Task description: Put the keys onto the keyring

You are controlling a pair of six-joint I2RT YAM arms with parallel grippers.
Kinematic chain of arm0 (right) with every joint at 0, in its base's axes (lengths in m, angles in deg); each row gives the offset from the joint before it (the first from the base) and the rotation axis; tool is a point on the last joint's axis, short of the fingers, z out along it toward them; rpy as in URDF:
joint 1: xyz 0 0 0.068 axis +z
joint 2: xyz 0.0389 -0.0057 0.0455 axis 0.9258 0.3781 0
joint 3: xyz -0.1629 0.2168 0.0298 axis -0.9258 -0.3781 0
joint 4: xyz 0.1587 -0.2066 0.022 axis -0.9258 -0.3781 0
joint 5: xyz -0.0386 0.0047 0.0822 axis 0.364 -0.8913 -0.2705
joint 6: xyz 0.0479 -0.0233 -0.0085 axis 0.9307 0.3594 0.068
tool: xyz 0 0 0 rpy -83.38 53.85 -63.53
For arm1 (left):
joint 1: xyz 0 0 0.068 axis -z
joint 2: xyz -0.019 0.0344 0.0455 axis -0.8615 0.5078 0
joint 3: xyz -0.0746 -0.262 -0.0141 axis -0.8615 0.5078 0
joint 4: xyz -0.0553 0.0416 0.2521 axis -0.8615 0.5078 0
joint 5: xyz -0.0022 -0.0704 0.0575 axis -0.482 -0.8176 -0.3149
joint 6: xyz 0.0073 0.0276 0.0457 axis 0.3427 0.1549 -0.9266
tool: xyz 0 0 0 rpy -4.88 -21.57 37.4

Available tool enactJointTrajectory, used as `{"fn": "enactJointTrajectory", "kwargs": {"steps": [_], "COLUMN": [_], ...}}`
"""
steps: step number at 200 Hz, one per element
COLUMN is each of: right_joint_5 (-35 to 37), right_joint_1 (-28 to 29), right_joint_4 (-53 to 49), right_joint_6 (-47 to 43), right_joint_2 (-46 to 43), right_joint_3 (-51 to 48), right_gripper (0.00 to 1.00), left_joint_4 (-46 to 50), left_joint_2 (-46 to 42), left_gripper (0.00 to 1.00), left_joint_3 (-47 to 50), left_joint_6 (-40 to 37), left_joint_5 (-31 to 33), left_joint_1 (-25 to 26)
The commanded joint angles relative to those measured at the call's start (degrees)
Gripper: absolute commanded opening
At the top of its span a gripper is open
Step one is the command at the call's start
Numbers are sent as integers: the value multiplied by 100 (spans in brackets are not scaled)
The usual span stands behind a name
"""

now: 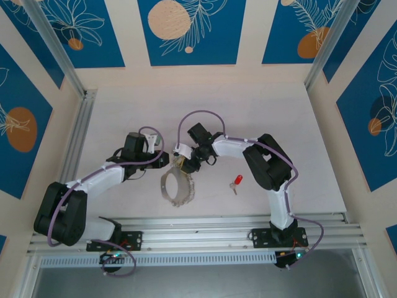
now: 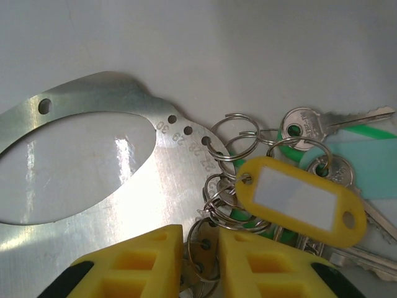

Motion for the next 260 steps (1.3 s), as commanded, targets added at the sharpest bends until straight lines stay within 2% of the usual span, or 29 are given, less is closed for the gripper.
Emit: {"fn": "enactJointTrajectory", "kwargs": {"steps": [1, 30, 85, 151, 260], "right_joint_5": [-167, -98, 45, 34, 166], "right_joint_1": [56, 51, 10, 1, 68], "right_joint_4": [28, 44, 248, 180, -18], "right_joint_6": [73, 90, 145, 100, 9], "right_joint_2": [-295, -372, -524, -380, -174], "right_joint_3": [-153, -200, -403, -356, -251], "right_gripper": [23, 22, 28, 19, 18], "left_joint_4": [-89, -95, -122, -42, -34], "left_joint_2": [-172, -168, -151, -190, -242], "left_gripper": [23, 23, 23, 23, 23], "left_joint_3": [103, 123, 119, 109, 120], "left_joint_6": [82, 88, 86, 38, 41], "left_joint_5": [-138, -146, -173, -143, -143], "left_joint_1": [-67, -65, -67, -67, -67]}}
